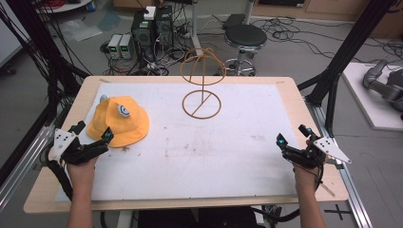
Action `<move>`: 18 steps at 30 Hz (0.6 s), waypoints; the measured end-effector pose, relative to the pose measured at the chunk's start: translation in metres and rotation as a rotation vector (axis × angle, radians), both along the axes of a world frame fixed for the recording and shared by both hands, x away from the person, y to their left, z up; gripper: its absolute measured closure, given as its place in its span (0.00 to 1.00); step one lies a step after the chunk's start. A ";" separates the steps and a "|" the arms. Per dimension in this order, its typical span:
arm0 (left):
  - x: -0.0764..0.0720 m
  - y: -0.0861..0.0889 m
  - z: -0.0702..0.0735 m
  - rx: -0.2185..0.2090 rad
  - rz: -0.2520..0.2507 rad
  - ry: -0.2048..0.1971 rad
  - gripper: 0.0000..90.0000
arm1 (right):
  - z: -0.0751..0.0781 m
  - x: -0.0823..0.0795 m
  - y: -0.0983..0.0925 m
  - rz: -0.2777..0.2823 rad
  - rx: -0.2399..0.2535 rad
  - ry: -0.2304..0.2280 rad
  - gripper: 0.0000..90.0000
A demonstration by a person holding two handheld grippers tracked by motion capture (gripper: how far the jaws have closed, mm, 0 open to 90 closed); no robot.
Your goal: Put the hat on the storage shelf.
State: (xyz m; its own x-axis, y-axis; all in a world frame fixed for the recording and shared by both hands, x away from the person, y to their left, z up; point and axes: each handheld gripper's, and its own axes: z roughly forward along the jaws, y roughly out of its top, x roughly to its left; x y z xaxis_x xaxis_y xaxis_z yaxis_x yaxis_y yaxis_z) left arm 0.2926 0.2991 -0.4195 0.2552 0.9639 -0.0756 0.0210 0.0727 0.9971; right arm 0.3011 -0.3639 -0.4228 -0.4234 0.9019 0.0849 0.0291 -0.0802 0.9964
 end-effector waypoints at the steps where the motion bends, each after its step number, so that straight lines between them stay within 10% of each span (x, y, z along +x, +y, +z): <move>1: 0.000 0.000 0.000 0.002 0.002 0.002 0.02 | 0.000 0.001 0.000 -0.001 0.004 0.001 0.04; 18: 0.002 0.007 0.002 0.001 0.002 -0.002 0.02 | -0.001 0.001 0.000 0.000 0.001 0.003 0.04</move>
State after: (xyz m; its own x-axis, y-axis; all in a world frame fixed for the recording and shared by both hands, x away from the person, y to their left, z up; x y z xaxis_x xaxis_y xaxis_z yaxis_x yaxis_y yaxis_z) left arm 0.2943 0.3063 -0.4178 0.2536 0.9645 -0.0740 0.0189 0.0715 0.9973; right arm 0.3025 -0.3635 -0.4238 -0.4230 0.9019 0.0872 0.0325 -0.0811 0.9962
